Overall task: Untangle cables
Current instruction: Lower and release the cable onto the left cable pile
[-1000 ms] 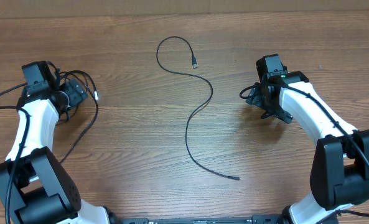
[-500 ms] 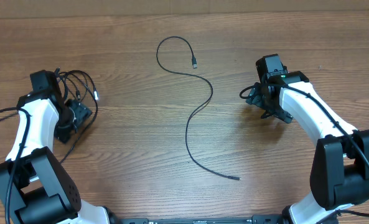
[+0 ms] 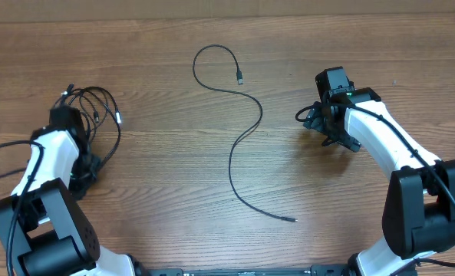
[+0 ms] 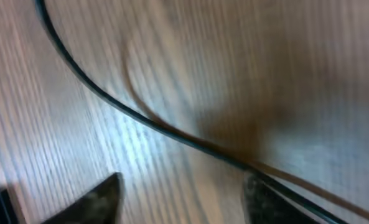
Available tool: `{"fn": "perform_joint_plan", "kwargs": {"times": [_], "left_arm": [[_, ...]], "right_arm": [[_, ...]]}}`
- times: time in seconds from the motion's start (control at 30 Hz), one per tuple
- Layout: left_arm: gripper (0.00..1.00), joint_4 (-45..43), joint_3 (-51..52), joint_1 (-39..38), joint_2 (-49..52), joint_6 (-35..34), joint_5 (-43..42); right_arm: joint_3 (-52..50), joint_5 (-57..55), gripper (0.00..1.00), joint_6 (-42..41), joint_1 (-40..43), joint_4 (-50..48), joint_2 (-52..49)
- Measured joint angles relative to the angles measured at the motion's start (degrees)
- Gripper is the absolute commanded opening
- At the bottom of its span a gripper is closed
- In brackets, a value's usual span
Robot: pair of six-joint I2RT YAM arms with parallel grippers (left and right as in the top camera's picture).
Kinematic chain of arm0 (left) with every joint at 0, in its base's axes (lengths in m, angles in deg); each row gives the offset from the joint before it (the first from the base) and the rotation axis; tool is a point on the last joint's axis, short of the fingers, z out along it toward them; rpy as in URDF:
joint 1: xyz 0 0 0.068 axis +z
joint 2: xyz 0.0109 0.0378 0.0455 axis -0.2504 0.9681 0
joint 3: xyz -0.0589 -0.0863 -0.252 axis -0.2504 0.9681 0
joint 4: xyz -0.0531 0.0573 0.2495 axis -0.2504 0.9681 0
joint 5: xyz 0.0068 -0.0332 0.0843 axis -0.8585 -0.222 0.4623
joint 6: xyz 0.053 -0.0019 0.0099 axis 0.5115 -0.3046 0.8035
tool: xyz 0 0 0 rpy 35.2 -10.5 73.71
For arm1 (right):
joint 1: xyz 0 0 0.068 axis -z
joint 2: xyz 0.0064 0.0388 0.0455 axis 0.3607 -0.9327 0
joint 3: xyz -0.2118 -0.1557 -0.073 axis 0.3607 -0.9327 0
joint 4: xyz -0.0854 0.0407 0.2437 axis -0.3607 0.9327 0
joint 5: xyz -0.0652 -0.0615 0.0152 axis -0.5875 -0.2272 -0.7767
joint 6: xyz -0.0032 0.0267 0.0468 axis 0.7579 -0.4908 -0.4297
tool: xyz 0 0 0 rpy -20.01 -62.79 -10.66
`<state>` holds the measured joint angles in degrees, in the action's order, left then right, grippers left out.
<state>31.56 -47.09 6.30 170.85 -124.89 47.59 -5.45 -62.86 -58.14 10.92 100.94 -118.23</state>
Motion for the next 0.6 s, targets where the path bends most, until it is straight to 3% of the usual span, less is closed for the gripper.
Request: {"fn": "perform_joint_plan", "kwargs": {"times": [0.1,0.6], "left_arm": [[0.05,-1.07,3.06,0.0,0.0,-2.8,0.7],[0.04,-20.52,13.55,0.0,-1.25,-6.99,6.27]], "right_arm": [[0.0,0.0,1.0,0.0,0.0,-0.02,0.0],[0.0,0.0,1.0,0.02,0.0,0.02,0.0]]}}
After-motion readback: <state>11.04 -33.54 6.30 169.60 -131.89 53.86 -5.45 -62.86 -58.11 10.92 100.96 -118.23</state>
